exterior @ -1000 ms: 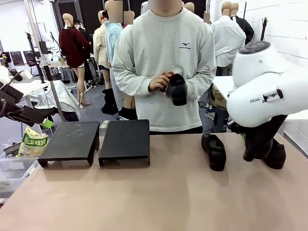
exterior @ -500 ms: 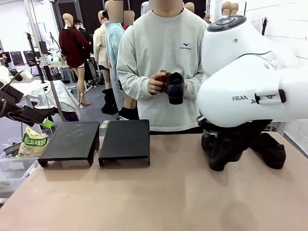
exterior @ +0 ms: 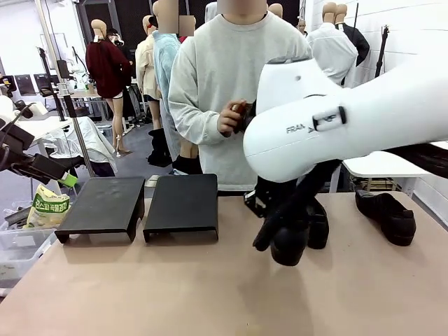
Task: Organize the shoes by placing them on the stand.
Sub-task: Pick up one Shoe and place it in the middle of the table.
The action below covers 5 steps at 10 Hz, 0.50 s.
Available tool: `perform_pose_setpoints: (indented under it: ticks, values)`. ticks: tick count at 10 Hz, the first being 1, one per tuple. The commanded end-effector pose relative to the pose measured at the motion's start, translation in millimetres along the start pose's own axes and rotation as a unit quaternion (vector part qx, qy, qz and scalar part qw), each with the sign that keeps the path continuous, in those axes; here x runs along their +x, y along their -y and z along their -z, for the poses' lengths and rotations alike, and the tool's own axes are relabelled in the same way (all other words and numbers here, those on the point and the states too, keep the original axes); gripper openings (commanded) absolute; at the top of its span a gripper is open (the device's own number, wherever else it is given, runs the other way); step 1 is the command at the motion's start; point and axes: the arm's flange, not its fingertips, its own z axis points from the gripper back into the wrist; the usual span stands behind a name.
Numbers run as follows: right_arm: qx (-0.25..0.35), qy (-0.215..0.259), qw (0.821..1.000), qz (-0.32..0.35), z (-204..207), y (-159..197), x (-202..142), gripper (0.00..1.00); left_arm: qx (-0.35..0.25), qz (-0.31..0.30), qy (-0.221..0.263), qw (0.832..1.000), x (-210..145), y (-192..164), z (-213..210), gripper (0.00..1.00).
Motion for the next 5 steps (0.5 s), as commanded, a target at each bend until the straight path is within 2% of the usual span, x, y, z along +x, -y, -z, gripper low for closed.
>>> perform_pose_setpoints:
  ticks: [1, 3, 5]
  values:
    - [0.013, -0.023, 1.0, -0.007, 12, -15, 4, 0.0, -0.004, 0.002, 0.001, 1.0, -1, -2, 0, 1.0]
    - [0.001, -0.043, 0.998, -0.046, 38, -29, -3, 0.0, -0.004, 0.002, 0.001, 1.0, -1, -2, 0, 1.0]
    - [0.021, -0.063, 0.996, -0.057, 55, -35, -8, 0.0, -0.004, 0.002, 0.001, 1.0, -1, -2, 0, 1.0]
